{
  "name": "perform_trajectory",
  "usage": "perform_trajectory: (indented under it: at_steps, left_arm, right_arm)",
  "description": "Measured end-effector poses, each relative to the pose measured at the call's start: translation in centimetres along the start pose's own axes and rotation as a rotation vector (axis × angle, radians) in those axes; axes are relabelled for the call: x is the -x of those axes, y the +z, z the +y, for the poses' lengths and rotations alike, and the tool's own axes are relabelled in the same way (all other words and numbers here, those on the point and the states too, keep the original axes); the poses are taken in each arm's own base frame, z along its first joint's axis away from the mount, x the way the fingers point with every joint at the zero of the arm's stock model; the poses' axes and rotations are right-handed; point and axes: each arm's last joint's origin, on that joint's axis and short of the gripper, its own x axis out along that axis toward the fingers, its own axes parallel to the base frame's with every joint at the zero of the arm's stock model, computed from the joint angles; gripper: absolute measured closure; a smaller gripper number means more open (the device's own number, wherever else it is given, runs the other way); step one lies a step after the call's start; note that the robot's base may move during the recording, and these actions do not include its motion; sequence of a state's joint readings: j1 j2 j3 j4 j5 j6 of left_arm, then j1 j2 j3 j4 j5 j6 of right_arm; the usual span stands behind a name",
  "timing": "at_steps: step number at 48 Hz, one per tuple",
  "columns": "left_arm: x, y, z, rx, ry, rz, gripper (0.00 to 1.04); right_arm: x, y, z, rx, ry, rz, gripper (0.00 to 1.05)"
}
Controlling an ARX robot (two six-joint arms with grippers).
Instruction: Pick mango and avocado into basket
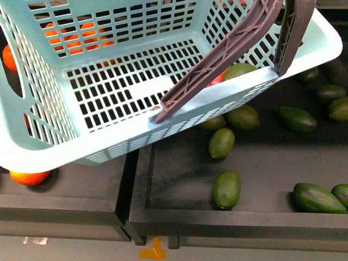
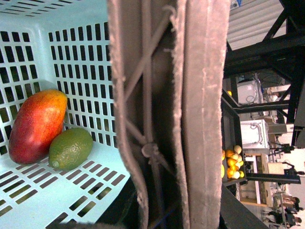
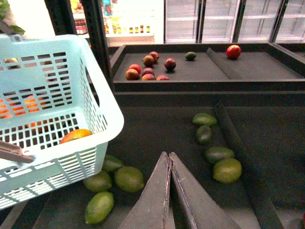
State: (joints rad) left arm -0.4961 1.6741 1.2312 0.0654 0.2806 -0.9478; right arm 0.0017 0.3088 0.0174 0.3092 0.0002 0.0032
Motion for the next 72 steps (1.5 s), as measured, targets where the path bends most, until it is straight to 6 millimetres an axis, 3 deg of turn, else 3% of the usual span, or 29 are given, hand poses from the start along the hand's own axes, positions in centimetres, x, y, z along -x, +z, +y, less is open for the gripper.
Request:
perform_trajectory:
  at_steps: [35,67,72]
  left_arm:
    - [0.0,0.0,0.0,0.001,0.0,0.0,0.88]
    - [0.0,0.0,0.0,0.001,0.0,-0.001,0.88]
    - [0.0,0.0,0.0,0.0,0.0,0.0,0.88]
  right_arm:
    - [2.0,-0.3,0.0,0.001,-0.001,0.004,1.02]
    - [2.0,-0.3,0.0,0.0,0.0,0.003,0.09]
    - [2.0,-0.3,0.0,0.0,-0.001,0.003,0.09]
